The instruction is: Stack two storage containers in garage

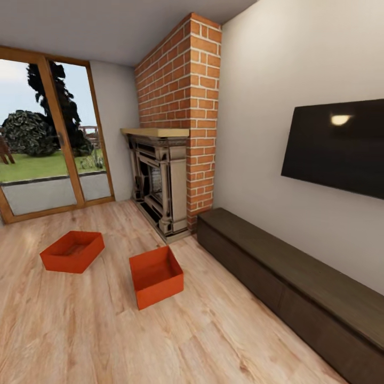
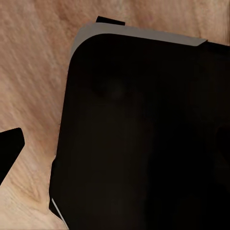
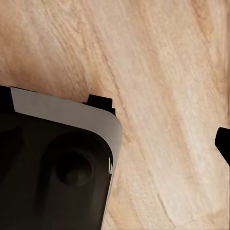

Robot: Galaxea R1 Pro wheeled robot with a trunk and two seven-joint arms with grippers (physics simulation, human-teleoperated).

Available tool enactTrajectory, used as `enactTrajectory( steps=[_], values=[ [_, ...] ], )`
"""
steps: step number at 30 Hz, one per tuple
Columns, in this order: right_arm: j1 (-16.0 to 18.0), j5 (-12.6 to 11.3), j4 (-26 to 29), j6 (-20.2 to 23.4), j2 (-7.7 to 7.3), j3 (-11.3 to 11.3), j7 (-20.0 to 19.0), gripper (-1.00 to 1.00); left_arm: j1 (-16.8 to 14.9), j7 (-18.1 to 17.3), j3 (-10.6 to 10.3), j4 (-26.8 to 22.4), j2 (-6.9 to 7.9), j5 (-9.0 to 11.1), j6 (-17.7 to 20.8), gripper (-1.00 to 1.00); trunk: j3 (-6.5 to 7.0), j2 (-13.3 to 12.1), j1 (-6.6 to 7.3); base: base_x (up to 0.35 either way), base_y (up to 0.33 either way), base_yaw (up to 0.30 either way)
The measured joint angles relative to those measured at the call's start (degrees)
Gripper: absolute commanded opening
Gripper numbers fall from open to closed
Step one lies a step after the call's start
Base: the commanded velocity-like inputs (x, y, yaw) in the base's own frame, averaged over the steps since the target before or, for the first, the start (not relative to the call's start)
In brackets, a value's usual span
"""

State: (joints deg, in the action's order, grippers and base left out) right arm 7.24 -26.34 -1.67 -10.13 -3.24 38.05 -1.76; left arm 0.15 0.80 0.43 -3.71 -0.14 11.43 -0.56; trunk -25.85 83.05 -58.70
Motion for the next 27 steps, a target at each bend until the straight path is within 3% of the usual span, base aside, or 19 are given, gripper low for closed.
enactTrajectory(
  steps=[27],
  values=[
    [0.0, 0.0, 0.0, -0.1, -0.04, 0.0, 0.0, 1.00, 0.0, 0.0, 0.0, 0.0, 0.01, 0.0, 0.0, 1.00, 0.00, 0.0, 0.00, 0.306, -0.120, 0.265]
  ],
)
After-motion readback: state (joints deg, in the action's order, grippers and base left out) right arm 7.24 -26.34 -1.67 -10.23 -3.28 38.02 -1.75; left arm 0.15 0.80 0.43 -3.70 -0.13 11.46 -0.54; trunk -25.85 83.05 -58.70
